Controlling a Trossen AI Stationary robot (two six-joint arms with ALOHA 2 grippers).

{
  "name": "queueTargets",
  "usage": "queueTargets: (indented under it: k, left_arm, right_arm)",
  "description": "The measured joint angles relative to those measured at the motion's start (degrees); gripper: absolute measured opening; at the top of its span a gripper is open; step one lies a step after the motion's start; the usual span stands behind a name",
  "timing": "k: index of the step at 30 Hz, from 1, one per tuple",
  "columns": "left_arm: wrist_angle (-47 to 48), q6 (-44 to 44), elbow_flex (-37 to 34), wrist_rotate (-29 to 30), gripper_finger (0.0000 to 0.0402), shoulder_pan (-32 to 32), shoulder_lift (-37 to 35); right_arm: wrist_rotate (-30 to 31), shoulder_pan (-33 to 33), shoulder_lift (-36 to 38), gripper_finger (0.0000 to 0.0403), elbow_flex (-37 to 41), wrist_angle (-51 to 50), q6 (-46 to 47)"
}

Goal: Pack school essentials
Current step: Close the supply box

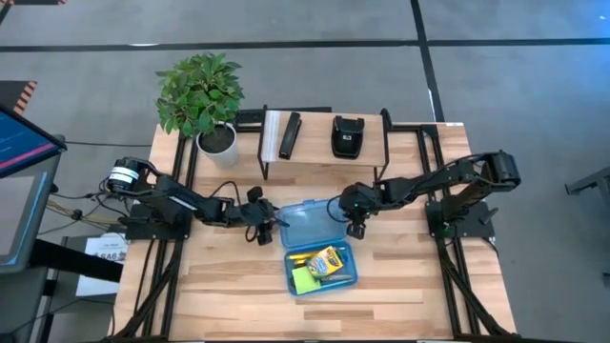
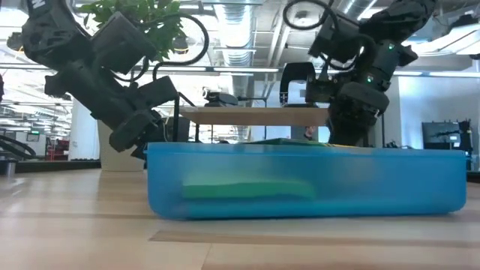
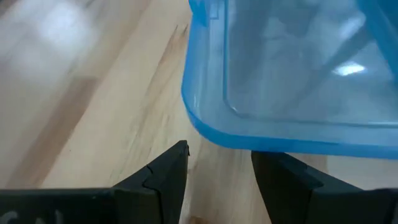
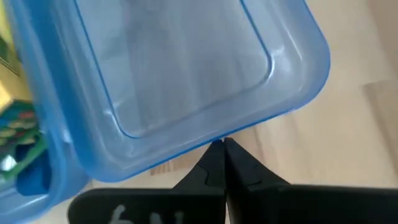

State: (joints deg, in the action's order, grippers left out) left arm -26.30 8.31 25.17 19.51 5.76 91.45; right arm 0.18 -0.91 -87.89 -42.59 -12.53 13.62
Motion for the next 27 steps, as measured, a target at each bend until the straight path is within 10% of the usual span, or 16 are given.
queueTargets:
  k: [27]
  left_arm:
    - [-7.30, -9.65, 0.56, -5.21, 0.0169, 6.19, -15.45]
  right_arm:
    - [7.45, 6.97, 16.46, 0.0008, -0.22, -3.39, 0.29]
